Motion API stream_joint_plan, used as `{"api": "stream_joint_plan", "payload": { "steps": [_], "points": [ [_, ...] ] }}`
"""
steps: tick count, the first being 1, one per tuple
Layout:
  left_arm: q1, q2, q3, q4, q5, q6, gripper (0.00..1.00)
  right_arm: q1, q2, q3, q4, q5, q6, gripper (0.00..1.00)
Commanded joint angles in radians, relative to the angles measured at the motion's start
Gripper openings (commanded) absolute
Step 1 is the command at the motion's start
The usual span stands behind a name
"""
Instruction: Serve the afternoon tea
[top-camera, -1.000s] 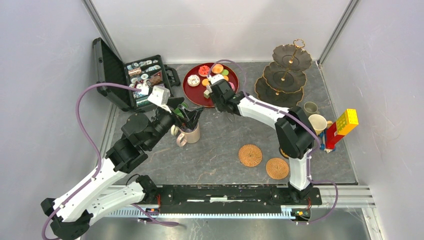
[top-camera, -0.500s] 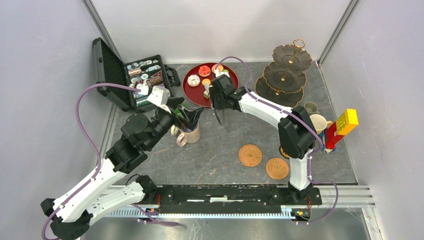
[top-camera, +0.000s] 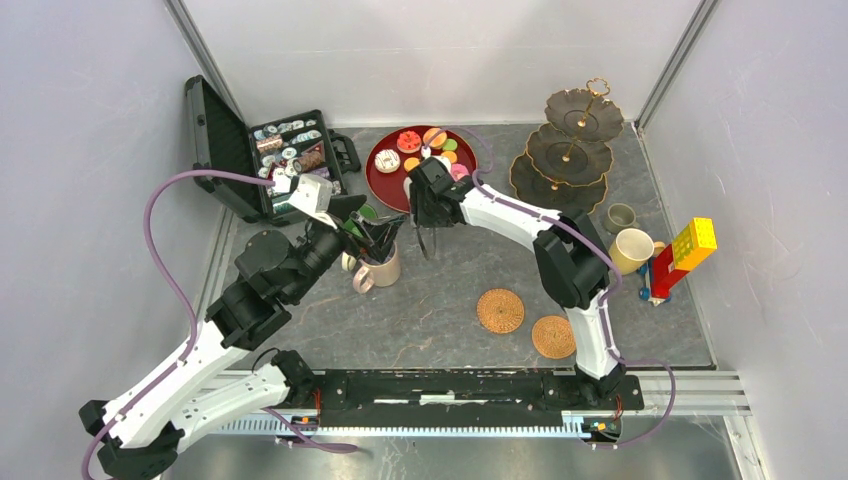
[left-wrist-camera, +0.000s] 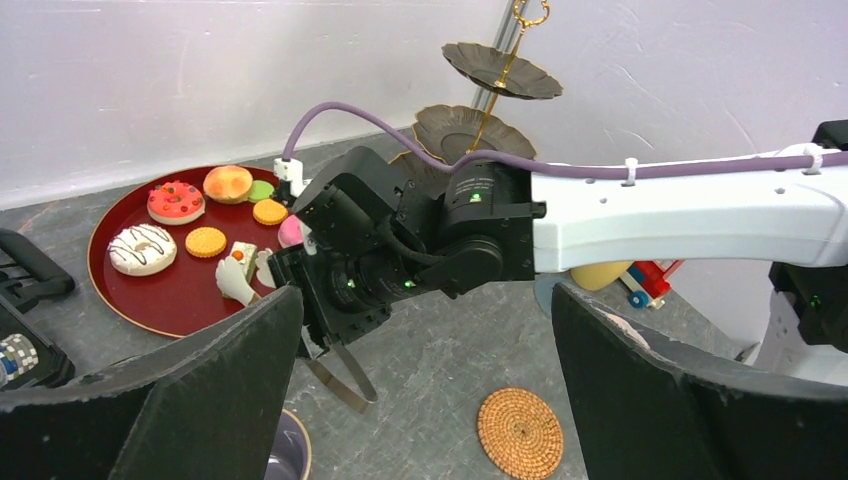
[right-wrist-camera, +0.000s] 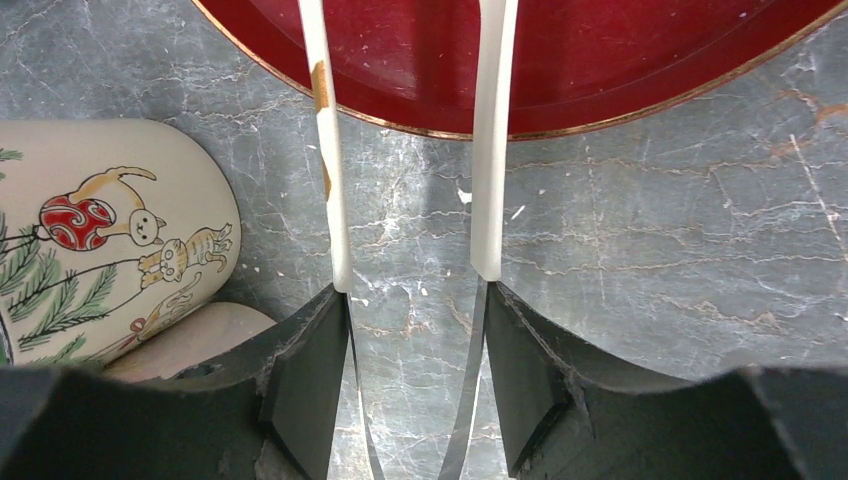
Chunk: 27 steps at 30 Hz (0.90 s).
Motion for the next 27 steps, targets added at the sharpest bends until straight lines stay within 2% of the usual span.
{"api": "stream_joint_plan", "payload": {
  "steps": [1, 8, 18, 27],
  "points": [
    [-0.011, -0.011, 0.028, 0.026, 0.009, 0.047, 1.00, 0.014, 0.021, 0.073, -0.006, 0.015, 0.064, 0.57],
    [-0.015, -0.018, 0.027, 0.027, 0.005, 0.049, 1.00, 0.019, 0.062, 0.117, -0.022, 0.066, 0.097, 0.57],
    [-0.024, -0.018, 0.027, 0.028, 0.001, 0.050, 1.00, 0.018, 0.181, 0.299, -0.118, 0.114, 0.068, 0.57],
    [-0.029, -0.017, 0.027, 0.028, -0.001, 0.052, 1.00, -0.002, 0.193, 0.296, -0.160, 0.172, 0.024, 0.55]
  ]
}}
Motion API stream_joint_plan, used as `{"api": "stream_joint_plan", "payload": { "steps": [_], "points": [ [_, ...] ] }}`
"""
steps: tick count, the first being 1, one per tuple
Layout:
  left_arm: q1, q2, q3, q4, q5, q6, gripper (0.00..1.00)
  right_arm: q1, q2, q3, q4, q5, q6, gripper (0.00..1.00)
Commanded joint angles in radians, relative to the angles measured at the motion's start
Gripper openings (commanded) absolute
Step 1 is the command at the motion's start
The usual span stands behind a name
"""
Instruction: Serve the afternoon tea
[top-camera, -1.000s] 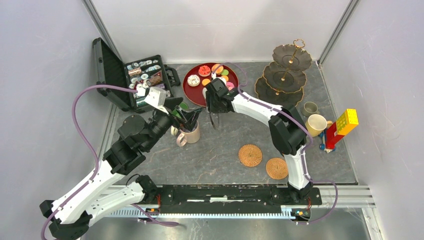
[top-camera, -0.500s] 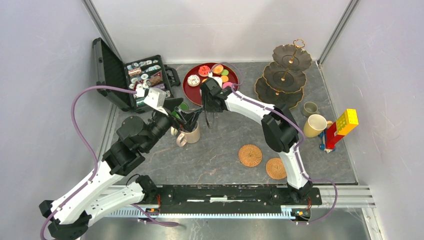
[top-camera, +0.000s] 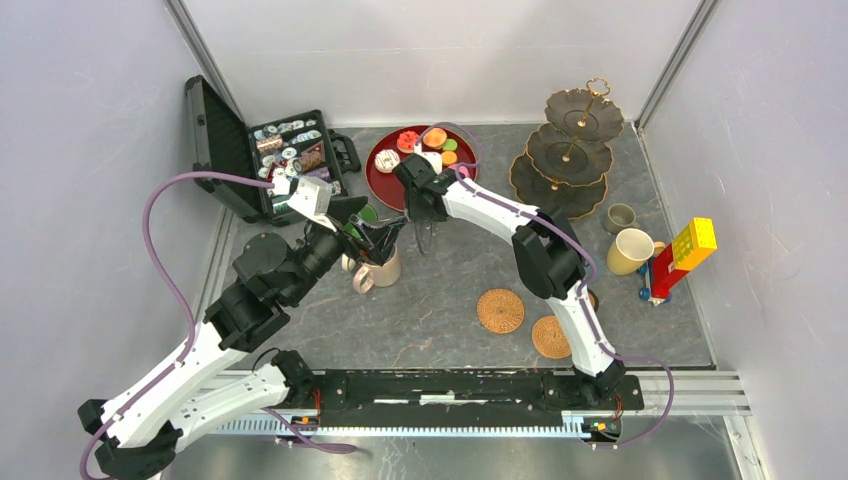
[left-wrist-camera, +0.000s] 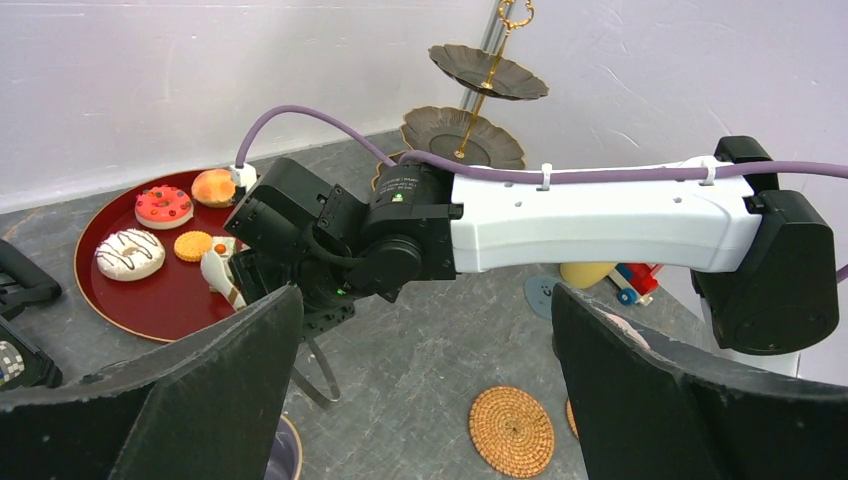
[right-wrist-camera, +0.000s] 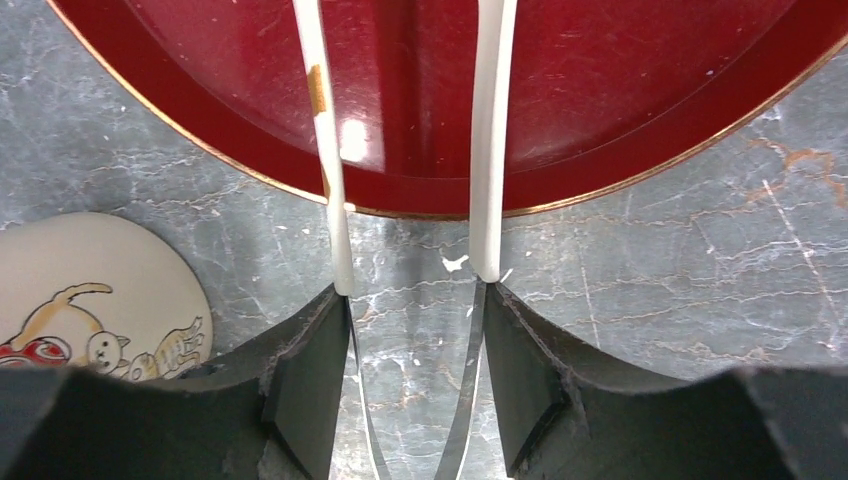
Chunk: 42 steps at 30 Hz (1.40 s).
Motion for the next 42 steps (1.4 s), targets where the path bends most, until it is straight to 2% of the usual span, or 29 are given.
{"api": "stream_joint_plan", "payload": {
  "steps": [1, 5, 8, 14, 29, 42],
  "points": [
    [-0.007, -0.005, 0.027, 0.029, 0.000, 0.052, 1.00, -0.018, 0.001, 0.037, -0.019, 0.051, -0.028, 0.54],
    [-0.007, -0.002, 0.027, 0.028, 0.001, 0.052, 1.00, -0.027, -0.024, 0.020, -0.013, 0.047, -0.079, 0.48],
    [-0.008, 0.000, 0.027, 0.028, 0.002, 0.051, 1.00, -0.039, -0.046, -0.011, -0.024, 0.036, -0.105, 0.48],
    [-0.007, 0.003, 0.028, 0.028, 0.006, 0.048, 1.00, -0.041, -0.097, -0.071, 0.009, 0.070, -0.187, 0.54],
    [-0.007, 0.015, 0.027, 0.028, 0.008, 0.048, 1.00, -0.059, -0.012, 0.045, 0.008, 0.078, -0.239, 0.56],
    [-0.007, 0.017, 0.027, 0.027, 0.010, 0.048, 1.00, -0.064, 0.024, 0.060, -0.011, 0.070, -0.242, 0.57]
  ]
}}
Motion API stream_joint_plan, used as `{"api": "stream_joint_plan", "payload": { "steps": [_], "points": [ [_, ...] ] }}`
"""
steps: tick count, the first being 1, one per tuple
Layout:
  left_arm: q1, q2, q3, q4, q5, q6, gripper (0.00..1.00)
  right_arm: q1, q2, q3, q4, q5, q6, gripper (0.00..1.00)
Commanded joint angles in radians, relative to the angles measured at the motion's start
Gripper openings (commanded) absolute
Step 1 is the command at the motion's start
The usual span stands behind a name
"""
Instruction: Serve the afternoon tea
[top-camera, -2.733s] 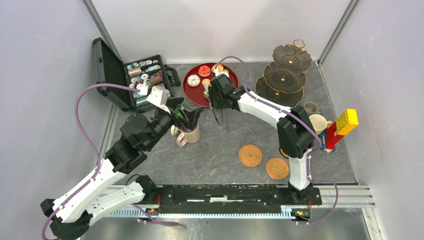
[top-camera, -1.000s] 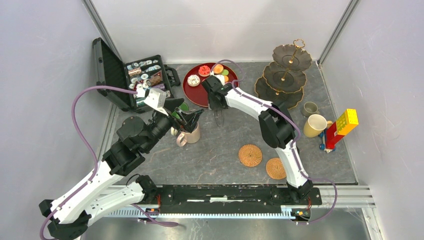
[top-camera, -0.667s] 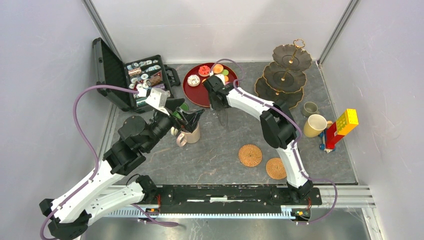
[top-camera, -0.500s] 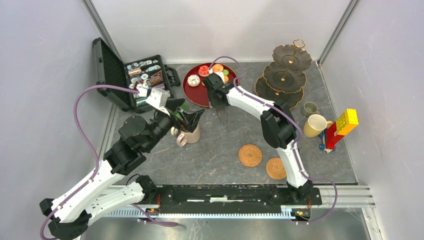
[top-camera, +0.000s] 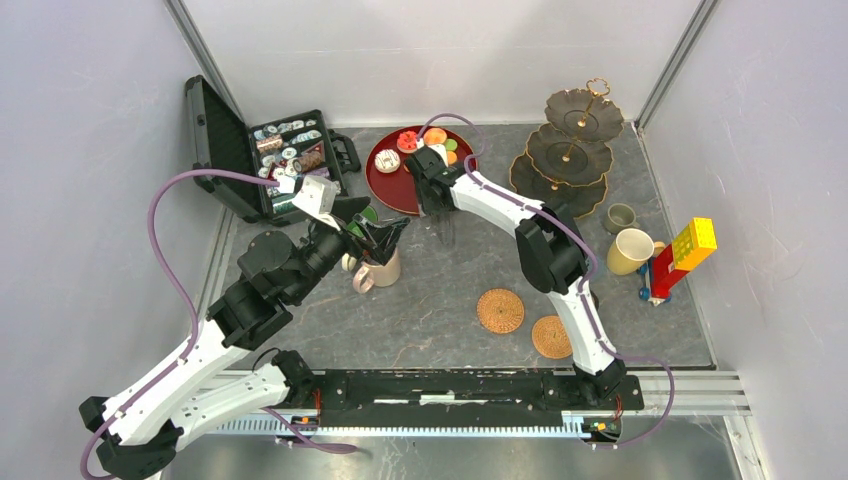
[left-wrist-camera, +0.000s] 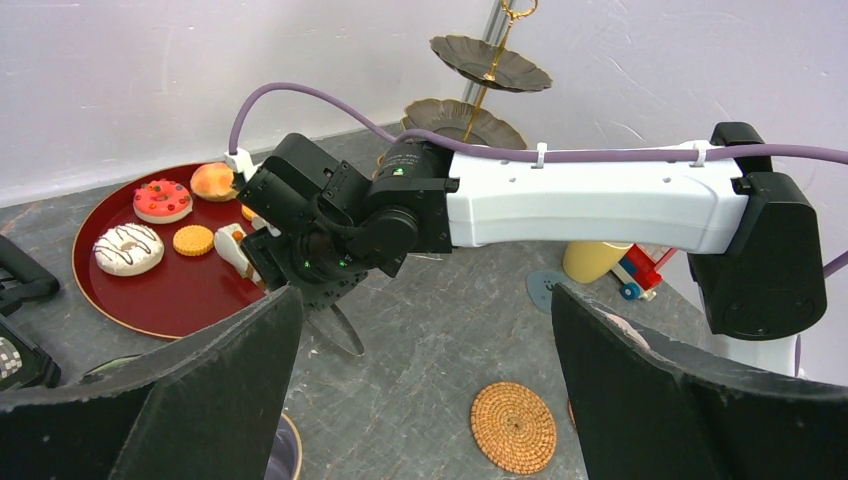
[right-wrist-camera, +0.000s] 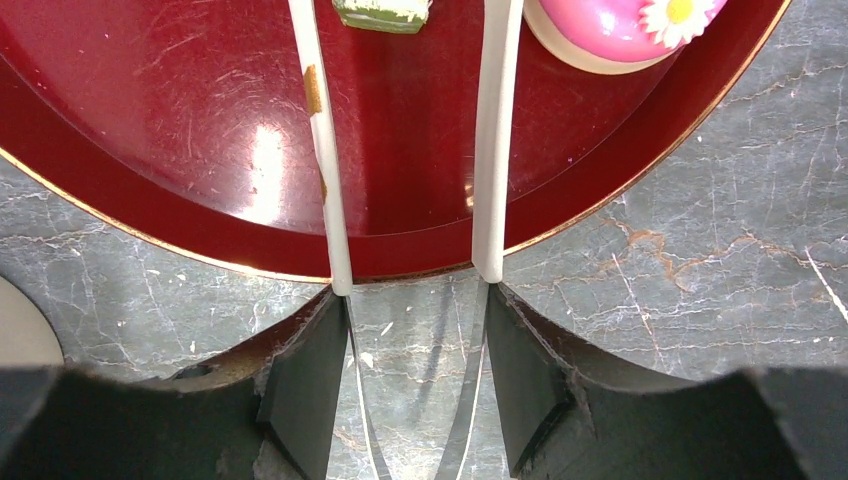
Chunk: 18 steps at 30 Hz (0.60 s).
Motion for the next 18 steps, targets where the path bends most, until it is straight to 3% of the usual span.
{"api": "stream_joint_plan", "payload": {
  "steps": [1, 18],
  "points": [
    [-0.006, 0.002, 0.027, 0.027, 0.009, 0.048, 1.00, -0.007, 0.008, 0.041, 0.004, 0.015, -0.009, 0.56],
    [-0.006, 0.003, 0.027, 0.027, 0.006, 0.049, 1.00, -0.013, -0.090, -0.029, 0.008, 0.013, -0.049, 0.29]
  ]
}}
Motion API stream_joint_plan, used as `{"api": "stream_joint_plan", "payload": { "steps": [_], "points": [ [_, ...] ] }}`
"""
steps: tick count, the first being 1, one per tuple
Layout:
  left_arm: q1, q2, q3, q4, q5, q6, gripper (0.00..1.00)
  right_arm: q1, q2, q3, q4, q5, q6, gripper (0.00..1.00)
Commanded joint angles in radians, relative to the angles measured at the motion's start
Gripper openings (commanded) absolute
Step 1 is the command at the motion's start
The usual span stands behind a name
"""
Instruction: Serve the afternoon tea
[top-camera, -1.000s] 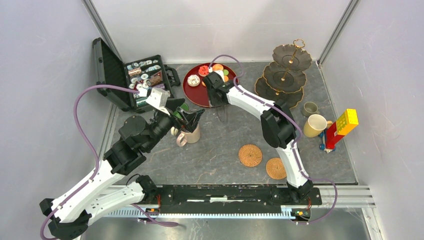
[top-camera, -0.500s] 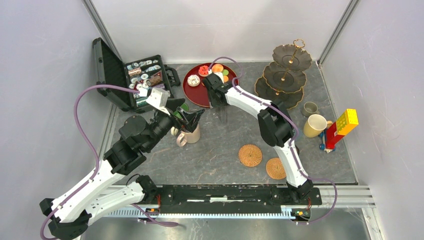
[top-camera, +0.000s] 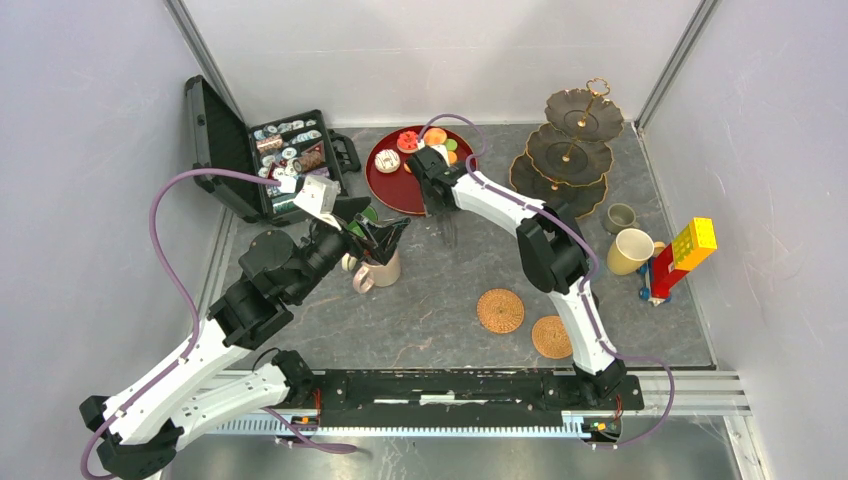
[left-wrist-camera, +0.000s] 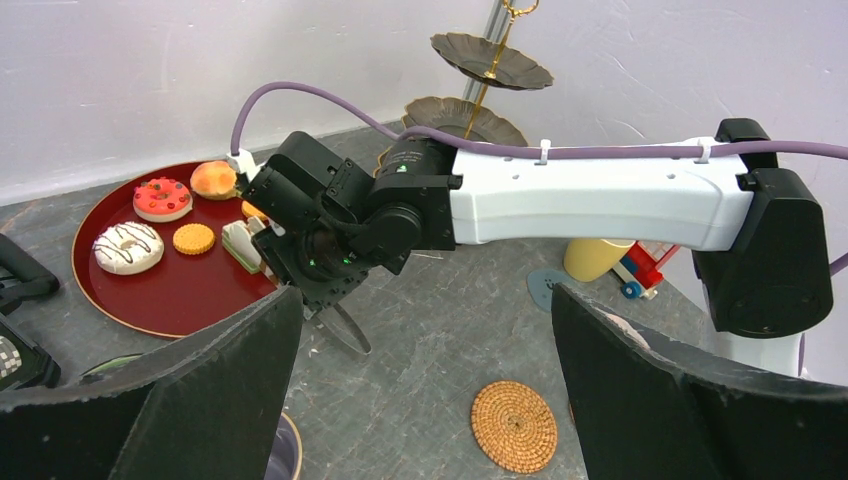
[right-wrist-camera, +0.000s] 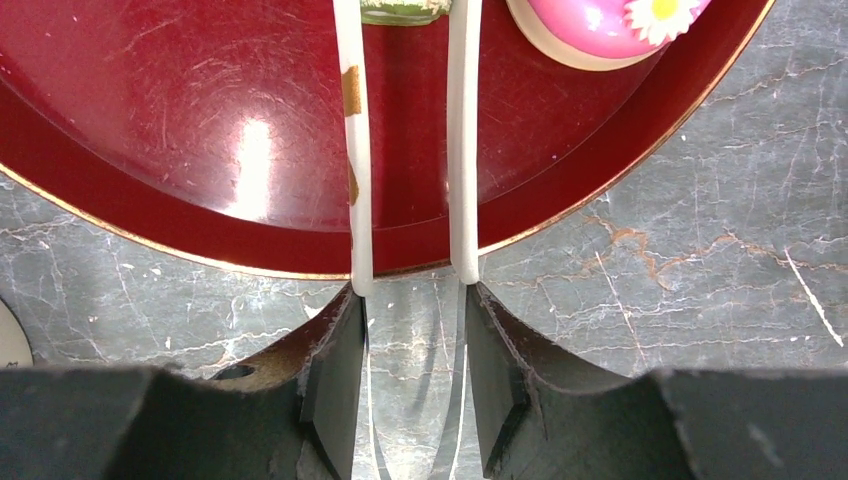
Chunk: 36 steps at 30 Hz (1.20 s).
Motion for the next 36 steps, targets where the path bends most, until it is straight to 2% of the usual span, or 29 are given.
{"api": "stream_joint_plan", "payload": {
  "steps": [1, 7, 12, 16, 19, 24, 31, 36],
  "points": [
    [-0.005, -0.002, 0.028, 0.027, 0.006, 0.050, 1.00, -0.005, -0.117, -0.050, 0.033, 0.007, -0.030, 0.29],
    [-0.006, -0.004, 0.027, 0.027, 0.007, 0.049, 1.00, -0.005, -0.259, -0.193, 0.144, -0.042, -0.079, 0.26],
    [-0.005, -0.003, 0.027, 0.026, 0.011, 0.047, 1.00, -0.007, -0.370, -0.290, 0.164, -0.105, -0.118, 0.24],
    [-0.005, -0.008, 0.027, 0.025, 0.005, 0.049, 1.00, -0.006, -0.512, -0.438, 0.191, -0.141, -0.145, 0.24],
    [-0.006, -0.011, 0.027, 0.026, 0.004, 0.048, 1.00, -0.006, -0.650, -0.573, 0.187, -0.133, -0.198, 0.24],
    [-0.006, -0.022, 0.026, 0.026, 0.005, 0.048, 1.00, -0.021, -0.879, -0.795, 0.111, -0.022, -0.232, 0.24],
    [-0.005, -0.029, 0.024, 0.030, 0.009, 0.043, 1.00, -0.092, -1.176, -1.060, 0.107, -0.008, -0.180, 0.25],
    [-0.006, -0.034, 0.021, 0.033, 0.011, 0.040, 1.00, -0.196, -1.269, -1.146, 0.113, -0.045, -0.159, 0.26]
  ]
}}
